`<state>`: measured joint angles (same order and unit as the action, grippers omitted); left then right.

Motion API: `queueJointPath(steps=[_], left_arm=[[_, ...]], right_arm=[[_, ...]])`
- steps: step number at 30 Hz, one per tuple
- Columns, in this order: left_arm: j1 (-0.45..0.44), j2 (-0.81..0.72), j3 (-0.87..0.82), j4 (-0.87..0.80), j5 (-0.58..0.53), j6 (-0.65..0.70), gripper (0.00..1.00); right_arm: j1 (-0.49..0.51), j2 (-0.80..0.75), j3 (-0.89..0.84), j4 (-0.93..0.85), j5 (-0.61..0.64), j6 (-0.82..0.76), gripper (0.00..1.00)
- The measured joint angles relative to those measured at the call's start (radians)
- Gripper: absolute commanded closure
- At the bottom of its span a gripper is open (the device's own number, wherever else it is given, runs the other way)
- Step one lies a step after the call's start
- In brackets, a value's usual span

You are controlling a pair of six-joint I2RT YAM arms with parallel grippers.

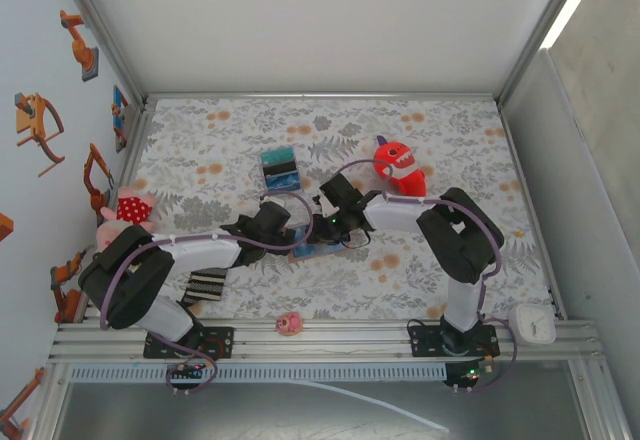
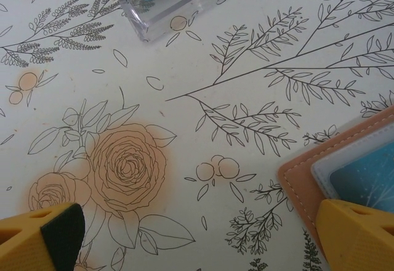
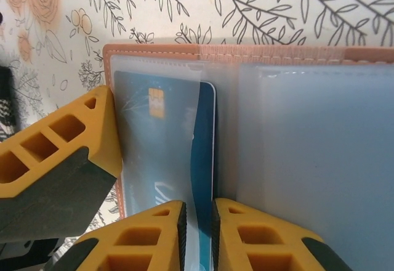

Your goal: Take the credit cards out of the card holder

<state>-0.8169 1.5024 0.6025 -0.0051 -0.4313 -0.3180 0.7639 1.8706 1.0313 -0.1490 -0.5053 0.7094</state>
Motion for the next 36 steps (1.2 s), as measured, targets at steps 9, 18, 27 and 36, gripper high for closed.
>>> queueJointPath(steps=[9,18,27,36], left_arm=[[0.000,0.000,0.004,-0.011,-0.018,0.000,0.03],[-0.001,0.001,0.008,-0.018,-0.022,0.000,0.03],[-0.001,0.010,0.020,-0.033,-0.025,0.000,0.03],[-0.001,0.016,0.027,-0.037,-0.026,0.000,0.03]], right_arm=[[-0.029,-0.006,-0.082,0.158,-0.078,0.067,0.86],[-0.054,-0.012,-0.154,0.312,-0.138,0.137,0.86],[-0.073,-0.013,-0.195,0.416,-0.174,0.188,0.89],[-0.091,-0.024,-0.212,0.447,-0.184,0.197,0.92]])
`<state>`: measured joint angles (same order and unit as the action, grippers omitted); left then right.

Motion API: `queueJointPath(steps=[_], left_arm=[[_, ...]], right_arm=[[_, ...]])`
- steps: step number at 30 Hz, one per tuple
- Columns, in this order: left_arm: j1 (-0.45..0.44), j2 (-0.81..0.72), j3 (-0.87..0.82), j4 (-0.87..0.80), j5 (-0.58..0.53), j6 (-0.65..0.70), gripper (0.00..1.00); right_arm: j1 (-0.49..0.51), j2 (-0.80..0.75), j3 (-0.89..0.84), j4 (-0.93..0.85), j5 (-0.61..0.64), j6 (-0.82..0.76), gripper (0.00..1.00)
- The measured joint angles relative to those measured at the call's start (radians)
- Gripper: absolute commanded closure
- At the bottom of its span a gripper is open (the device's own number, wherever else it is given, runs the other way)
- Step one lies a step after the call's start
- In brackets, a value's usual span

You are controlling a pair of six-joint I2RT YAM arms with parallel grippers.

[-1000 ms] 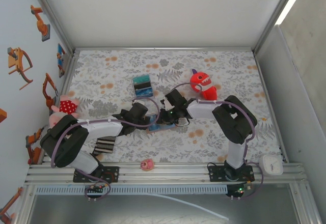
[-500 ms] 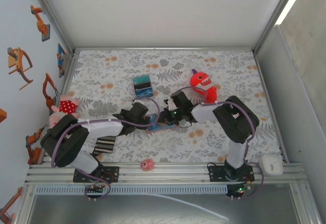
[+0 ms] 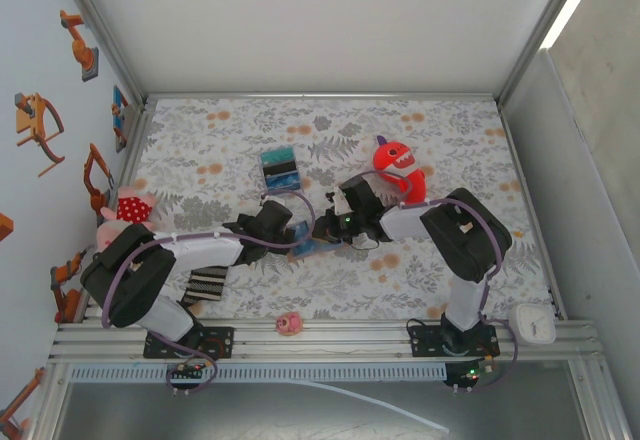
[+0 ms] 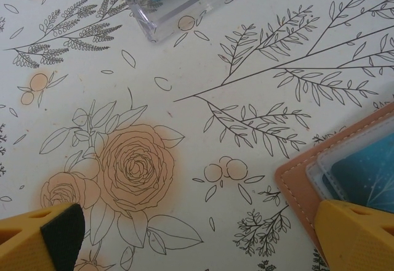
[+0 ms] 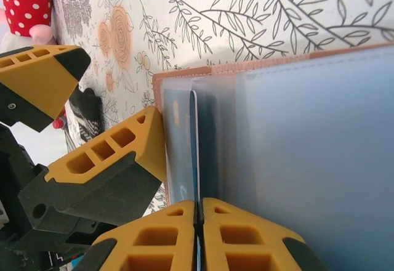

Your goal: Take the credit cards out of the card holder

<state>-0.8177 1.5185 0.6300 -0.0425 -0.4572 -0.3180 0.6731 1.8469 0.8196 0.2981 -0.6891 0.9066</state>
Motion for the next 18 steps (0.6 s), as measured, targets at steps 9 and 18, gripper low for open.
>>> queueJointPath(steps=[9,18], left_arm=[[-0.001,0.017,0.018,-0.007,-0.007,0.000,0.03],[-0.001,0.027,0.027,-0.007,-0.011,0.000,0.03]], right_arm=[[-0.011,-0.004,-0.007,0.012,-0.003,0.003,0.91],[-0.019,-0.011,-0.021,0.034,-0.004,0.015,0.86]])
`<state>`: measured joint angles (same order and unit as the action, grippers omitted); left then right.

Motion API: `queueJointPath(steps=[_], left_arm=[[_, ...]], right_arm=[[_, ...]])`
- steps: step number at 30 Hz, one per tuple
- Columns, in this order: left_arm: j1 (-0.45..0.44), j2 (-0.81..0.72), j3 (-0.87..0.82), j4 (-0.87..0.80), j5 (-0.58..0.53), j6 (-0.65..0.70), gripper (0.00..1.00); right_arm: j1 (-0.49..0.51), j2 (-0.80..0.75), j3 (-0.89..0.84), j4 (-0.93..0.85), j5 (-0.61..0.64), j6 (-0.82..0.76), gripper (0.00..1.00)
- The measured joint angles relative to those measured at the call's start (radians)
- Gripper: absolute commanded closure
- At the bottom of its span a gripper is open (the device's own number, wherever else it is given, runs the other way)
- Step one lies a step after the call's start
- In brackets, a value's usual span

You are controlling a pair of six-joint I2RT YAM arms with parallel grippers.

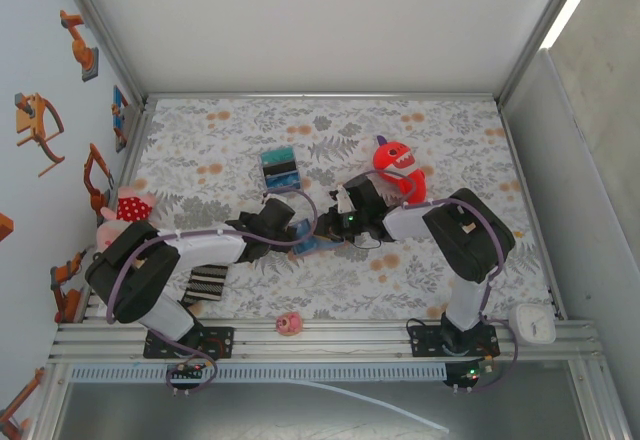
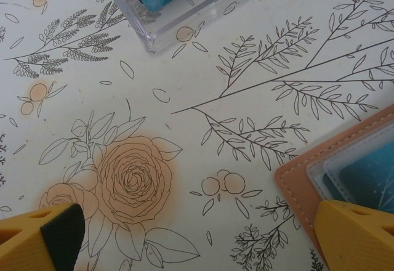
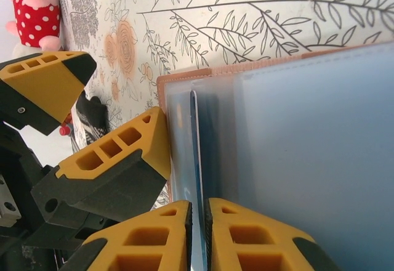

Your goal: Take the credit cards out of the card holder

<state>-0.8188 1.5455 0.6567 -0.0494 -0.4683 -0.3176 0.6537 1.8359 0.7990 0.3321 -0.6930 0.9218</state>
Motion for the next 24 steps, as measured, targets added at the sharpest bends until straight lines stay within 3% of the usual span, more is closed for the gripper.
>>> queueJointPath(steps=[18,24], left_arm=[[0.000,0.000,0.001,-0.001,-0.001,0.000,0.03],[0.000,0.000,0.001,-0.001,-0.002,0.000,0.03]], right_arm=[[-0.025,0.000,-0.036,0.047,-0.013,0.024,0.98],[-0.029,-0.032,-0.033,-0.037,0.028,-0.031,1.00]])
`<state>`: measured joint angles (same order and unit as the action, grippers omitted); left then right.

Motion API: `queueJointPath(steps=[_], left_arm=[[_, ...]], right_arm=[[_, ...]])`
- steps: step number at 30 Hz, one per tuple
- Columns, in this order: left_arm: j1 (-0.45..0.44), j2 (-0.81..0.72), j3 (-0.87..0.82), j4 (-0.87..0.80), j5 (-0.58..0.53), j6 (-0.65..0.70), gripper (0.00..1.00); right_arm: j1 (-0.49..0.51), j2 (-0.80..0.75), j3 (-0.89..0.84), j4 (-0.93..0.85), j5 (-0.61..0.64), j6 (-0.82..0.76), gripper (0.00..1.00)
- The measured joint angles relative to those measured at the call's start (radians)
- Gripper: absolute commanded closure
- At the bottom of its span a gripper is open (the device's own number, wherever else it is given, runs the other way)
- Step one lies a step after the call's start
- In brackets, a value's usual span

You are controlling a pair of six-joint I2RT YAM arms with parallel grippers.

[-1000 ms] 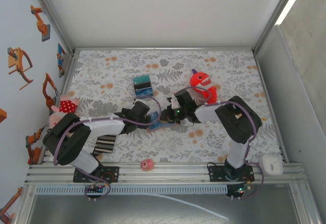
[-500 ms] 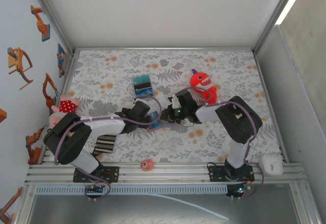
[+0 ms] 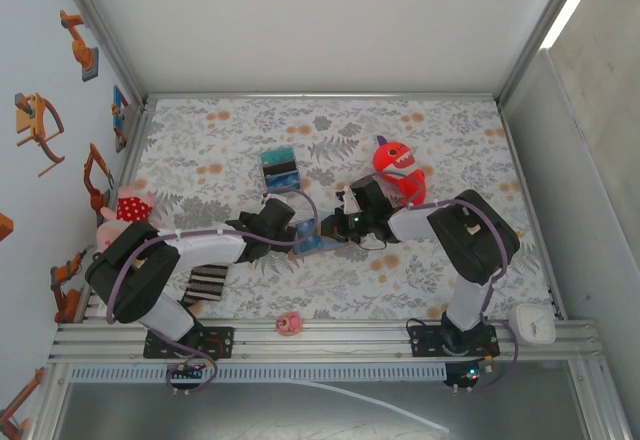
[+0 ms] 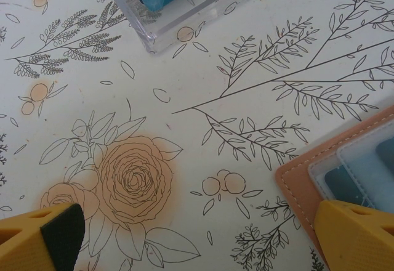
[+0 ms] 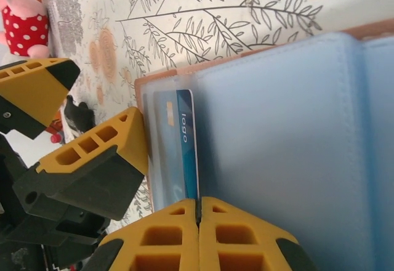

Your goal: Take the credit cards out of the card holder

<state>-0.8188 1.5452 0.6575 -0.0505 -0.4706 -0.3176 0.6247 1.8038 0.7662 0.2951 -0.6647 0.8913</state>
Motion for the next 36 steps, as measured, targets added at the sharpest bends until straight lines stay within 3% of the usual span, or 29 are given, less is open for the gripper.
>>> queueJointPath(steps=[7,21,36], left_arm=[[0.000,-0.009,0.000,-0.005,0.000,0.012,0.03],[-0.043,-0.089,0.000,-0.007,0.005,0.049,0.03],[-0.067,0.047,0.067,0.013,0.015,0.072,0.03]], right_arm=[[0.000,-0.035,0.029,-0.106,0.042,-0.066,1.00],[0.000,-0.036,0.030,-0.128,0.056,-0.077,1.00],[0.000,-0.036,0.030,-0.122,0.056,-0.073,1.00]])
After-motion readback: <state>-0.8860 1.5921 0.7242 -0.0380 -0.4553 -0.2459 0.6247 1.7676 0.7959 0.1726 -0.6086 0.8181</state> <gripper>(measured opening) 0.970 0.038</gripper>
